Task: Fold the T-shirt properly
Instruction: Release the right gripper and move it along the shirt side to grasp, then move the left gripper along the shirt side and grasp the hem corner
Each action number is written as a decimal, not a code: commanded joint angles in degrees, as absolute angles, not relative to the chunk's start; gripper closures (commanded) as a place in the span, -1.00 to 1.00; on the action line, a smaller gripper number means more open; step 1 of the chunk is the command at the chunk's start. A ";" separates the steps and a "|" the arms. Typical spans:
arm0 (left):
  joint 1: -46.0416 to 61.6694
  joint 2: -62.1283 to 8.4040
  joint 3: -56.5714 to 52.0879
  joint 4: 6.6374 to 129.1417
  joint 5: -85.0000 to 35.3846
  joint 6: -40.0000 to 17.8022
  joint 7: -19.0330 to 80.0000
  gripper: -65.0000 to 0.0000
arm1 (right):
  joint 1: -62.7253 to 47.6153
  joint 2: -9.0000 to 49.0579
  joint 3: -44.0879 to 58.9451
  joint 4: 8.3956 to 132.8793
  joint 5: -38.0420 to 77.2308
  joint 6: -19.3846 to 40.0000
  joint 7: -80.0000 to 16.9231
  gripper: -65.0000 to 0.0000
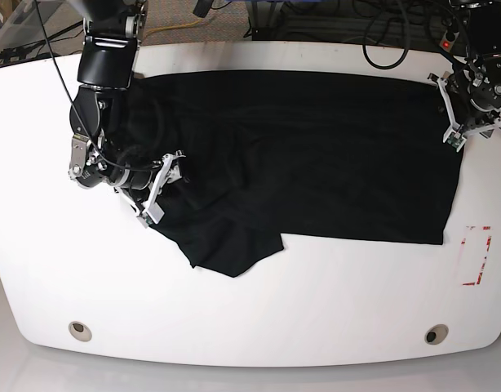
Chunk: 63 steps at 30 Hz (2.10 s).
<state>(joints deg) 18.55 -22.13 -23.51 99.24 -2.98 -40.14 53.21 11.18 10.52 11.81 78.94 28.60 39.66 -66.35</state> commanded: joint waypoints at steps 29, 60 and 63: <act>18.07 -23.25 -23.34 91.30 -2.68 -40.00 52.79 -0.15 | 16.84 9.27 11.91 80.75 27.56 40.00 -57.63 1.00; 14.55 -23.43 -21.58 91.74 -2.95 -40.00 52.79 -0.15 | 32.04 22.02 5.85 40.66 25.98 40.00 -31.87 -0.59; 14.46 -23.34 -21.76 91.82 -2.95 -40.00 52.79 -0.15 | 33.36 21.41 2.07 37.49 24.84 40.00 -28.97 -0.59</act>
<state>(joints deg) 14.48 -23.00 -21.58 91.44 -2.98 -39.92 52.82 31.40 20.86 2.94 37.91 24.38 39.29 -30.87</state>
